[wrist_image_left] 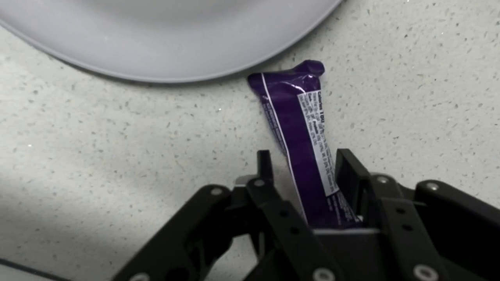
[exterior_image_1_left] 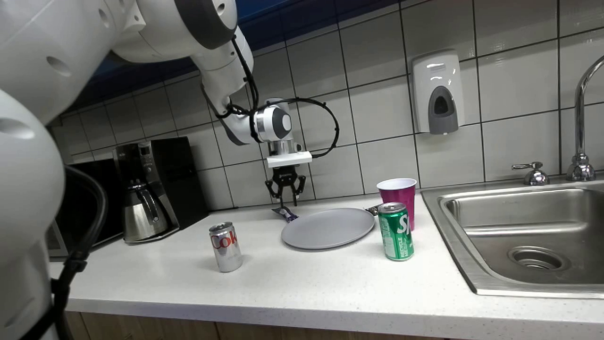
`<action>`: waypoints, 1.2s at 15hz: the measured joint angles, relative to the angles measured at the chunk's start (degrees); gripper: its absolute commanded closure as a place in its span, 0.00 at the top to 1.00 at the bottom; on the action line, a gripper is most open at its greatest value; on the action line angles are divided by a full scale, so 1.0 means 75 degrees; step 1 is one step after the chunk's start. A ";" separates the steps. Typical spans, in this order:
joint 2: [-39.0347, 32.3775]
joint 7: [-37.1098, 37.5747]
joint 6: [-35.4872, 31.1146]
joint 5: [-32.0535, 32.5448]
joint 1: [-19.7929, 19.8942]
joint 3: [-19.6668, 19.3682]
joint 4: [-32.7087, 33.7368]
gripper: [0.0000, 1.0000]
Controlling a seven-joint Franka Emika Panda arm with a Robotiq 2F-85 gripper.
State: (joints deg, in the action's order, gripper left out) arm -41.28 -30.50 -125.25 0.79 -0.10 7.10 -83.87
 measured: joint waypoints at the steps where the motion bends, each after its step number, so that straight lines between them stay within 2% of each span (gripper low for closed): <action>1: 0.0000 -0.0001 0.0000 0.0000 0.0001 0.0000 0.0029 0.88; 3: 0.0000 -0.0003 0.0000 0.0000 0.0004 0.0000 0.0077 0.99; 11: 0.0150 0.0000 0.0000 -0.0004 0.0106 -0.0001 -0.0008 1.00; 18: 0.0631 0.0035 -0.0002 -0.0013 0.0194 -0.0006 -0.0828 1.00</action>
State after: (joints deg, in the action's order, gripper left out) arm -36.55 -30.23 -125.27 0.69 1.35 7.05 -90.08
